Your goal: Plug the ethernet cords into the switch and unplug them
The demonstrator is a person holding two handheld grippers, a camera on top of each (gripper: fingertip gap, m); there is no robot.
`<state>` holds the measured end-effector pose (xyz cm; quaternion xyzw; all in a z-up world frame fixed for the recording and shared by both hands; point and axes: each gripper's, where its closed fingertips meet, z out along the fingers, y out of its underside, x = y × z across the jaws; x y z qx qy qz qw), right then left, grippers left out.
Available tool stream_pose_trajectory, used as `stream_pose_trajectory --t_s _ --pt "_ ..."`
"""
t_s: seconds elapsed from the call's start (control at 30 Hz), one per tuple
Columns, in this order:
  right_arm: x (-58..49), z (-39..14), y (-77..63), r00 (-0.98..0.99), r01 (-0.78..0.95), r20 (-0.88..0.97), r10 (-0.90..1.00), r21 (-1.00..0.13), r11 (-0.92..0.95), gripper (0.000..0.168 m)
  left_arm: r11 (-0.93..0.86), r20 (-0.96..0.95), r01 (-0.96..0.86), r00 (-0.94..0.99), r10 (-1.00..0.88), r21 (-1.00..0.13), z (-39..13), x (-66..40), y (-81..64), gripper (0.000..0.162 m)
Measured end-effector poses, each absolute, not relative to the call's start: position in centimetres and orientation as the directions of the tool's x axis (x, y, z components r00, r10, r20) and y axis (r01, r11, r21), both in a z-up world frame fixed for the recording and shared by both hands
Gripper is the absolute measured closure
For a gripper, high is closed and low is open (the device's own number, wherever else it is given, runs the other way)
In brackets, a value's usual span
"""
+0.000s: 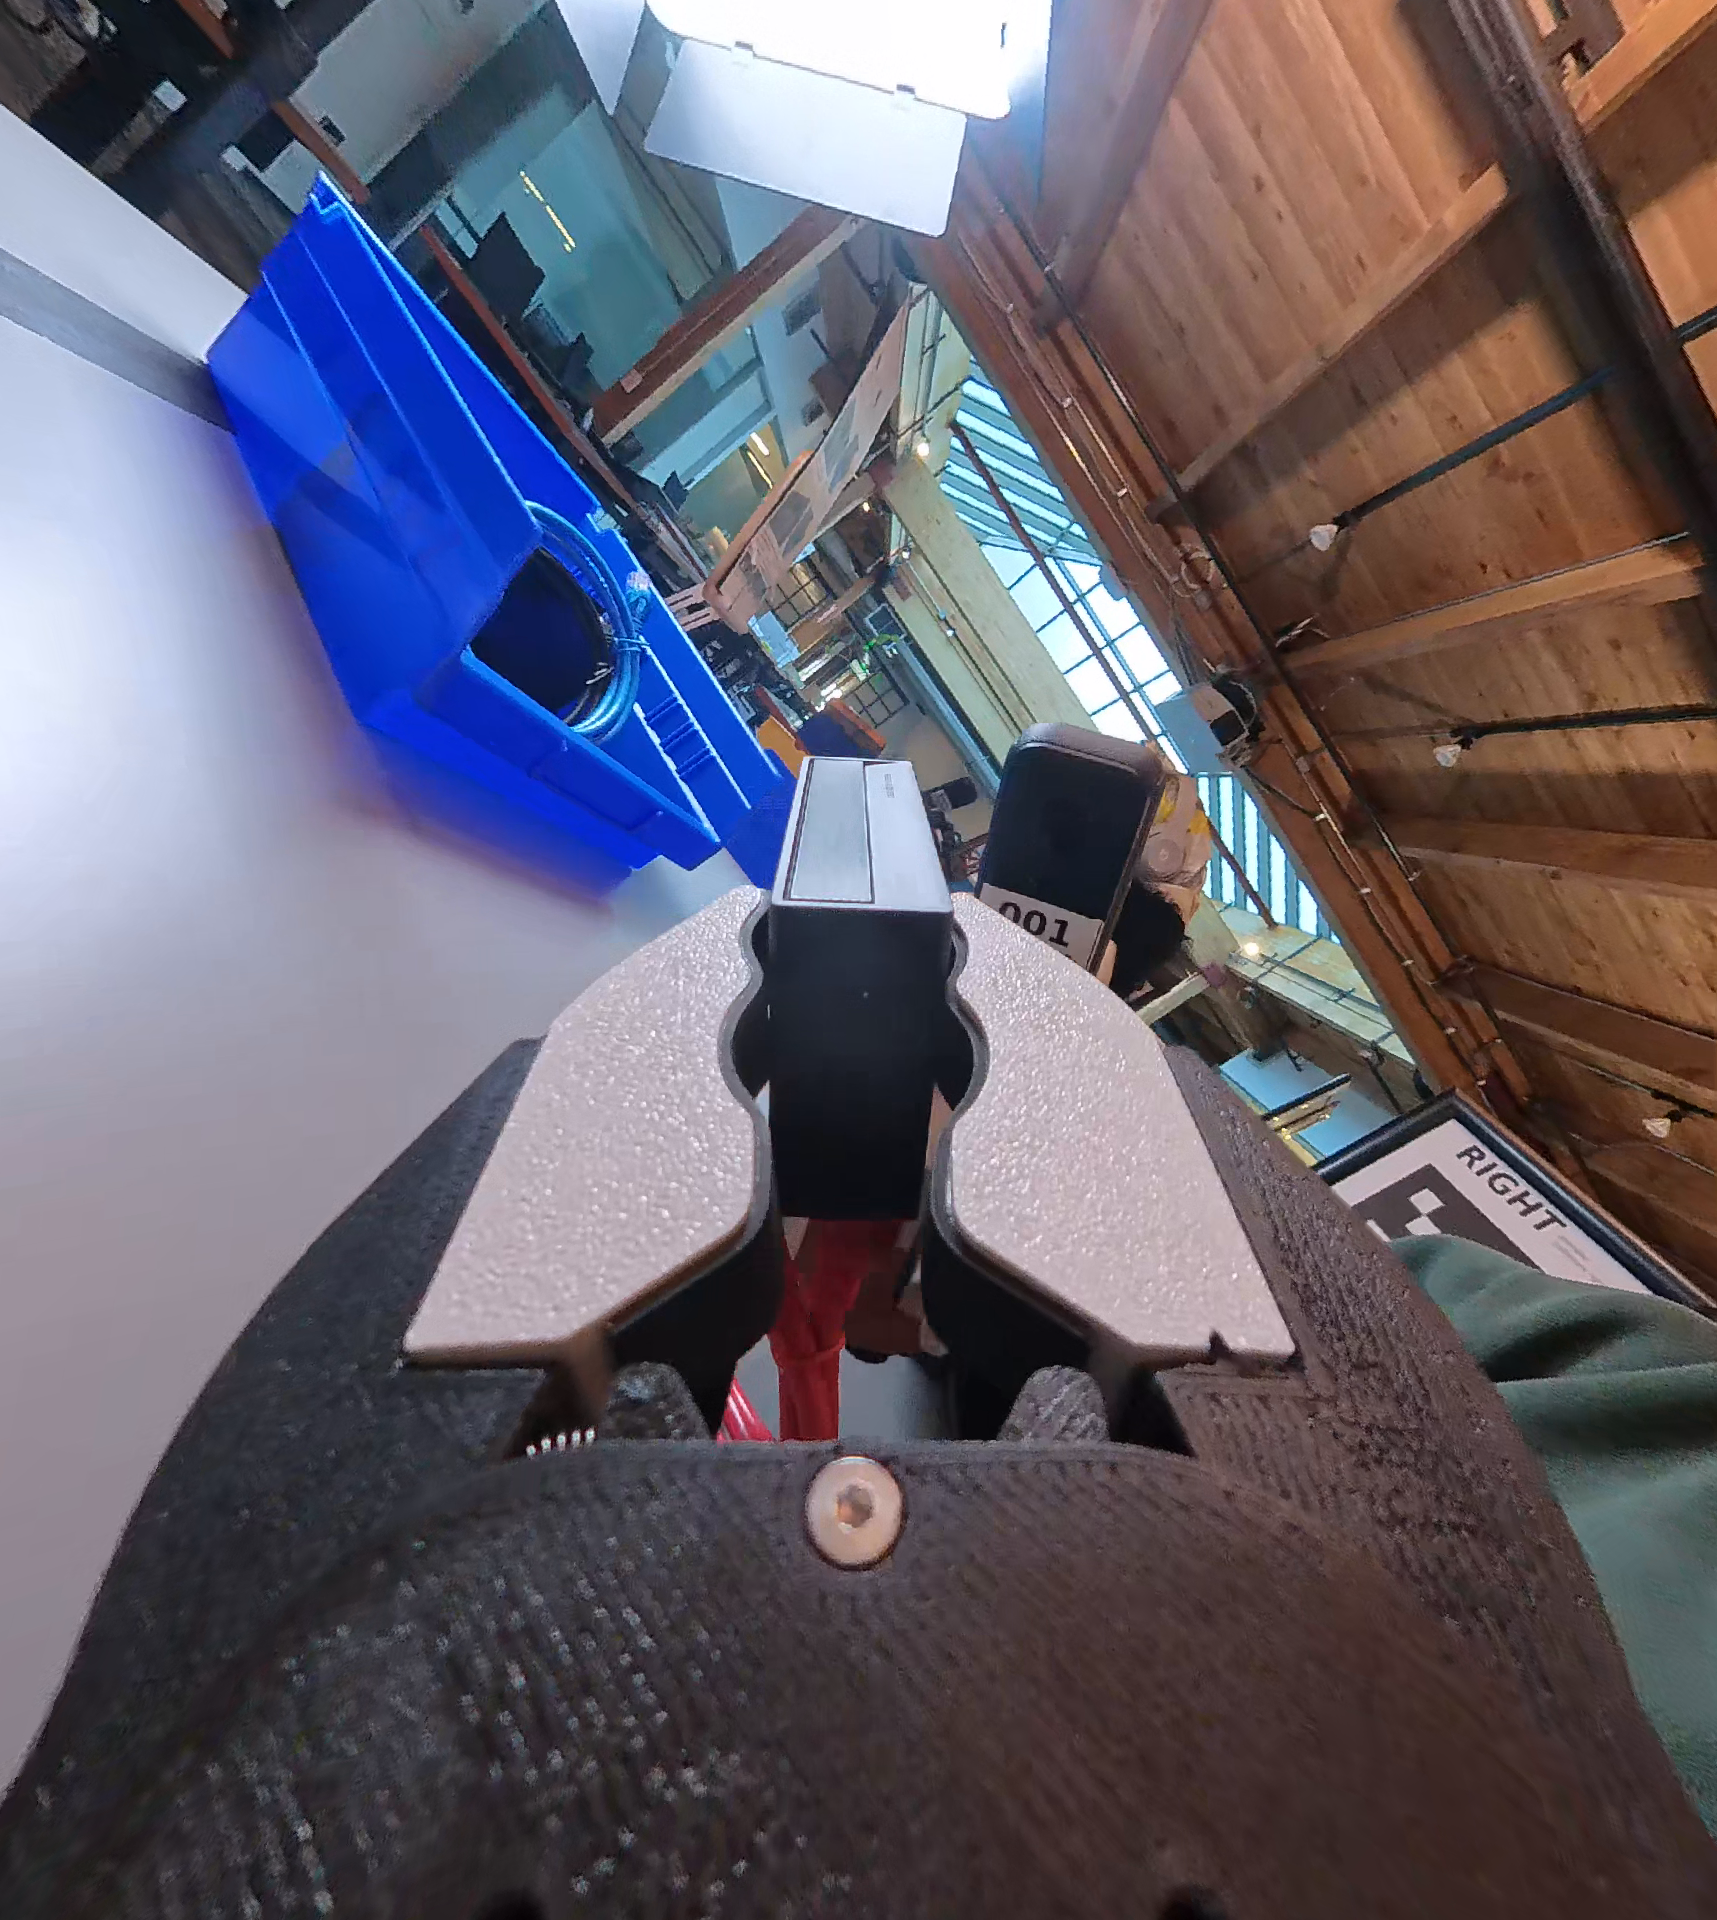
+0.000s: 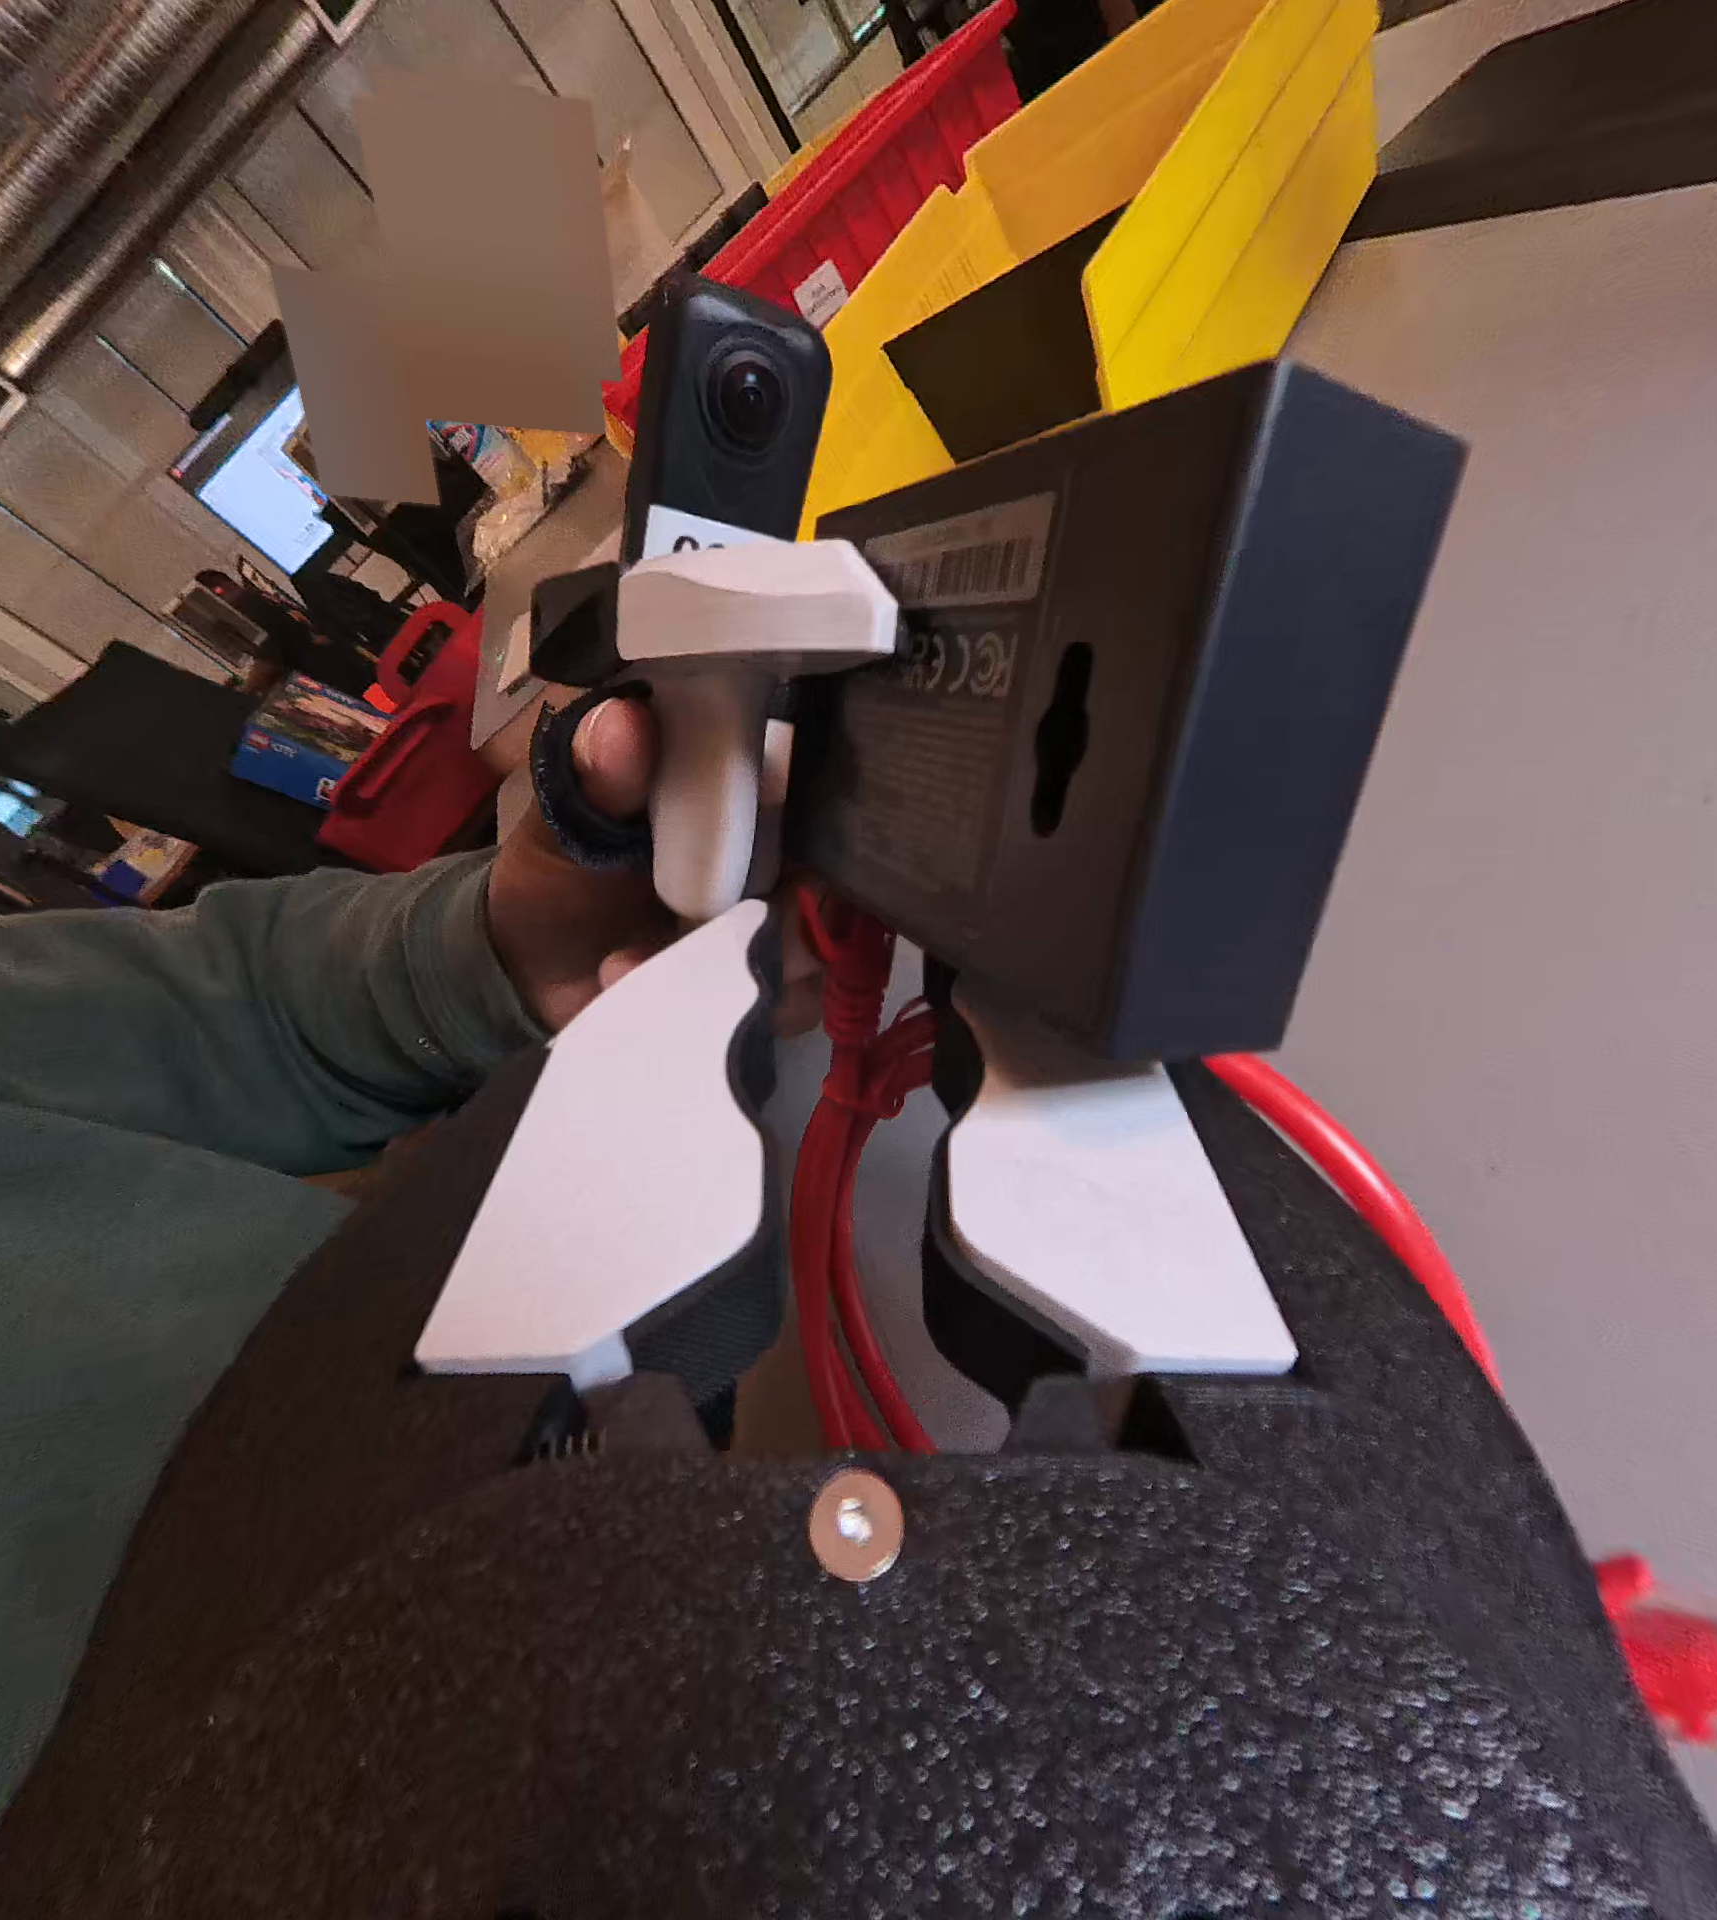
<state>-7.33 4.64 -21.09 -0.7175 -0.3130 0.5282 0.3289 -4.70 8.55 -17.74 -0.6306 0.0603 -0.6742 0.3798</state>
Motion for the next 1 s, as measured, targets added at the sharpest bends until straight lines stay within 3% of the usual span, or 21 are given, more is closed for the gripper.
stream_pose_trajectory --t_s 0.03,0.23,0.43,0.53,0.73,1.0 --pt "-7.6 -21.1 4.4 0.225 0.125 -0.537 0.813 -0.812 -0.570 0.150 -0.697 0.800 0.441 0.087 -0.594 -0.565 -17.6 -4.7 8.5 0.134" --pt "-6.9 -20.6 3.3 0.093 0.268 -0.577 0.812 -0.771 -0.578 0.152 -0.651 0.708 0.314 0.111 -0.697 -0.691 -17.1 -4.9 7.5 0.134" --pt "-4.8 -22.1 2.1 0.067 0.521 -0.569 0.820 -0.681 -0.515 0.151 -0.616 0.614 0.041 0.145 -0.776 -0.787 -19.1 -3.8 5.5 0.132" --pt "-4.1 -22.8 1.9 0.074 0.572 -0.541 0.837 -0.665 -0.481 0.152 -0.621 0.611 -0.015 0.164 -0.774 -0.783 -19.8 -3.4 5.1 0.133" --pt "-4.2 -21.2 3.0 0.056 0.389 -0.584 0.810 -0.734 -0.556 0.152 -0.678 0.693 0.144 0.119 -0.711 -0.721 -18.5 -3.6 5.9 0.134" --pt "-4.1 -20.3 3.2 0.016 0.189 -0.646 0.763 -0.748 -0.637 0.152 -0.653 0.680 0.203 0.124 -0.722 -0.730 -17.6 -3.5 5.9 0.134"
